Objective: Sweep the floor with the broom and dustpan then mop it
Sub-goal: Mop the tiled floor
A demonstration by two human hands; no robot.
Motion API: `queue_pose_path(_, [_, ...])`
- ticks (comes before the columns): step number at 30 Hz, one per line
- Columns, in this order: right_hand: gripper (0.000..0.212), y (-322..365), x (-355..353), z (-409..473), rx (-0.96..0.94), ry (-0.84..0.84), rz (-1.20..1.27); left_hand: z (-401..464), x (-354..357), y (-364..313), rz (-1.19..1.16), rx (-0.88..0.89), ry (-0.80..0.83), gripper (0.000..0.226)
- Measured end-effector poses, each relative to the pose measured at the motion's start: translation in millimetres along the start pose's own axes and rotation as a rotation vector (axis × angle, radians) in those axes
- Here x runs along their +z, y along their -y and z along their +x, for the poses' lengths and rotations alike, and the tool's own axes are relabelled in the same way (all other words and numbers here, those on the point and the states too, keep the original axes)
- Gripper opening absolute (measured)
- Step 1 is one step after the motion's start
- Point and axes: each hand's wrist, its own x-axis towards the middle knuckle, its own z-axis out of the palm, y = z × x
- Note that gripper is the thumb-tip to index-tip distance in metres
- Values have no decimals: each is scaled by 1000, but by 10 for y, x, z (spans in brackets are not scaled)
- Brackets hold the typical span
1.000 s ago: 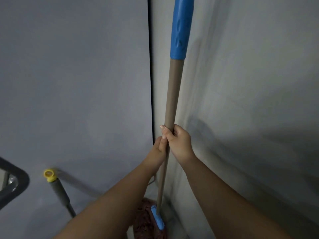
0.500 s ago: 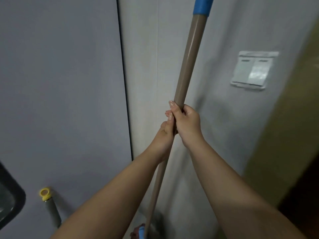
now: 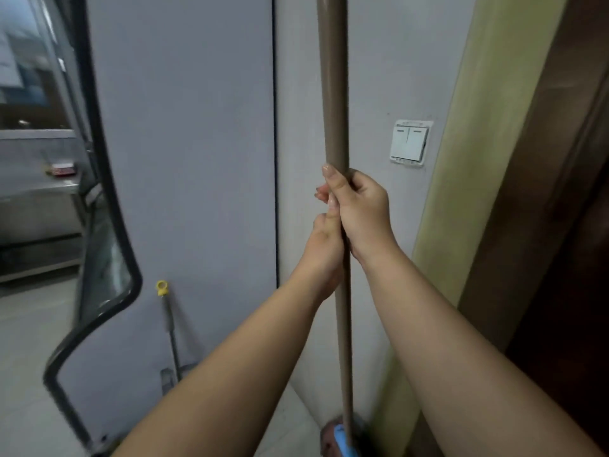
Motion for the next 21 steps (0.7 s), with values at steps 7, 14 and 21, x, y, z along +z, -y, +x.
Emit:
queue_pose_path(7, [25, 499, 346, -793, 87, 63, 195, -900, -107, -239, -105, 4, -216, 64])
queue_pose_path(14, [26, 794, 1435, -1734, 170, 193, 279, -1905, -1147, -667, -193, 52, -350, 55])
queue_pose_path(21, [22, 1064, 3228, -3027, 309, 450, 355, -3227, -2956, -1278, -91, 204, -513, 41])
